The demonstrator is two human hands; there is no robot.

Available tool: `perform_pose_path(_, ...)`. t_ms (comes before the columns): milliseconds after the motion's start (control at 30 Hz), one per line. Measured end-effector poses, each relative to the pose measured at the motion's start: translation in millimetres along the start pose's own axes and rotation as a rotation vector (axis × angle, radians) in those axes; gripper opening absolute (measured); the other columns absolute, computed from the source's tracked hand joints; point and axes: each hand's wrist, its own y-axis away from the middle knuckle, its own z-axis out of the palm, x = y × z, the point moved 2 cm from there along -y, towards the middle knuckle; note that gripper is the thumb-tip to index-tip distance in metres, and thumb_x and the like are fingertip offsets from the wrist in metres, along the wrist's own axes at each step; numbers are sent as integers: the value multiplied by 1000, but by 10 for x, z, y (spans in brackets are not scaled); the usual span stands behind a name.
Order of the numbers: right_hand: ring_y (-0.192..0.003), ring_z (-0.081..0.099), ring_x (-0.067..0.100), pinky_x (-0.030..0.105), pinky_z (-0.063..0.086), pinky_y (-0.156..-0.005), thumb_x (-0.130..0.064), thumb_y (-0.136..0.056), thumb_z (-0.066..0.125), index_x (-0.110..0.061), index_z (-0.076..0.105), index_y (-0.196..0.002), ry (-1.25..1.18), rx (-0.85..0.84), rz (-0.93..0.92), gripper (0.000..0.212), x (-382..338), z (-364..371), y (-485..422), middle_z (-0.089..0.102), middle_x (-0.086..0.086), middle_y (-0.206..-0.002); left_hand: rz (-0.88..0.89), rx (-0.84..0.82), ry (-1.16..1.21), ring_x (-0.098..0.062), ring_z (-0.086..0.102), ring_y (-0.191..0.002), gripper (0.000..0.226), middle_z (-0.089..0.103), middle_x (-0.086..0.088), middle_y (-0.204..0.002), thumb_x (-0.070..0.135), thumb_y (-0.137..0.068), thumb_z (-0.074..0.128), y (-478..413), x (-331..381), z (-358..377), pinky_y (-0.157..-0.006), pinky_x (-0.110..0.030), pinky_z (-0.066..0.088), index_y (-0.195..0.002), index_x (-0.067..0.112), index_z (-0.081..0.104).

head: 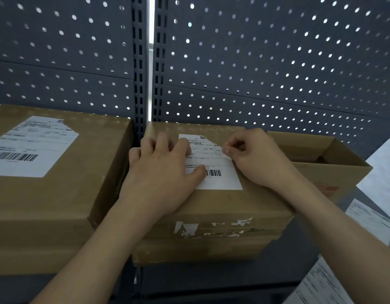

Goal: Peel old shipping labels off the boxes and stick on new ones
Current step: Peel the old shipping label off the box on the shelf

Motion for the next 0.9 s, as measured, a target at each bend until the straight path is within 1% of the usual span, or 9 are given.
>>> perform_pose_path(167, -74, 55, -2, 11, 37, -65, -22, -92, 65, -30, 67, -79, -133, 10, -54, 15, 68, -9, 50, 63, -16, -79, 0, -5, -3, -22, 28, -120, 52, 35, 5, -128, 70, -86, 32, -7, 7, 3, -101, -42, 26, -126, 39, 40)
perform_pose_path(367, -80, 60, -1, 9, 42, -71, -23, -93, 66, -28, 69, -85, -199, 30, -78, 10, 101, -20, 106, 67, -15, -84, -1, -12, -8, -22, 29, -120, 52, 36, 5, -128, 70, -85, 33, -10, 10, 4, -100, -42, 26, -127, 40, 41)
perform_pose_path(467, -81, 60, 2, 16, 46, -75, -29, -90, 68, -25, 71, -94, -113, 67, -99, 6, 128, -44, 111, 64, -14, -86, -1, -10, -5, -22, 30, -121, 52, 37, 7, -128, 70, -85, 34, -9, 11, -4, -100, -42, 27, -127, 40, 43)
perform_pose_path(533, -81, 60, 7, 26, 51, -76, -33, -88, 69, -20, 70, -105, -12, 41, -112, 22, 145, -54, 123, 62, -8, -88, 4, 0, -12, -22, 31, -122, 52, 39, 7, -127, 70, -85, 35, -10, 23, -13, -99, -42, 28, -127, 39, 45)
perform_pose_path(600, -79, 58, 11, 33, 51, -75, -37, -87, 69, -18, 70, -99, 40, -23, -109, 23, 137, -68, 139, 62, -2, -86, 14, 4, -22, -22, 31, -124, 52, 40, 7, -128, 69, -86, 36, -14, 39, -37, -99, -42, 30, -127, 38, 48)
perform_pose_path(700, -82, 54, 3, 19, 43, -71, -35, -89, 68, -27, 75, -100, 21, -75, -120, 15, 113, -68, 159, 57, -12, -88, 49, -35, -41, -21, 32, -126, 52, 40, 7, -131, 65, -90, 35, -1, 27, -74, -100, -44, 33, -133, 39, 46)
perform_pose_path(767, -83, 52, -1, 12, 37, -72, -30, -91, 67, -25, 75, -99, 31, -38, -130, 13, 114, -44, 156, 55, -16, -90, 80, -66, -47, -19, 33, -126, 53, 39, 8, -133, 63, -92, 32, 22, -8, -91, -103, -43, 35, -139, 41, 42)
perform_pose_path(833, -83, 52, 1, 16, 39, -75, -27, -93, 65, -22, 74, -97, 50, -7, -139, 11, 111, -4, 170, 55, -17, -88, 92, -66, -39, -18, 33, -125, 54, 39, 9, -133, 64, -92, 30, 41, -39, -95, -104, -43, 35, -141, 42, 40)
perform_pose_path(900, -88, 53, 8, 28, 45, -81, -24, -94, 62, -20, 73, -96, 49, 11, -144, 12, 116, 34, 192, 58, -13, -90, 91, -43, -32, -17, 34, -122, 56, 40, 10, -132, 65, -91, 30, 52, -47, -86, -103, -41, 35, -141, 42, 41)
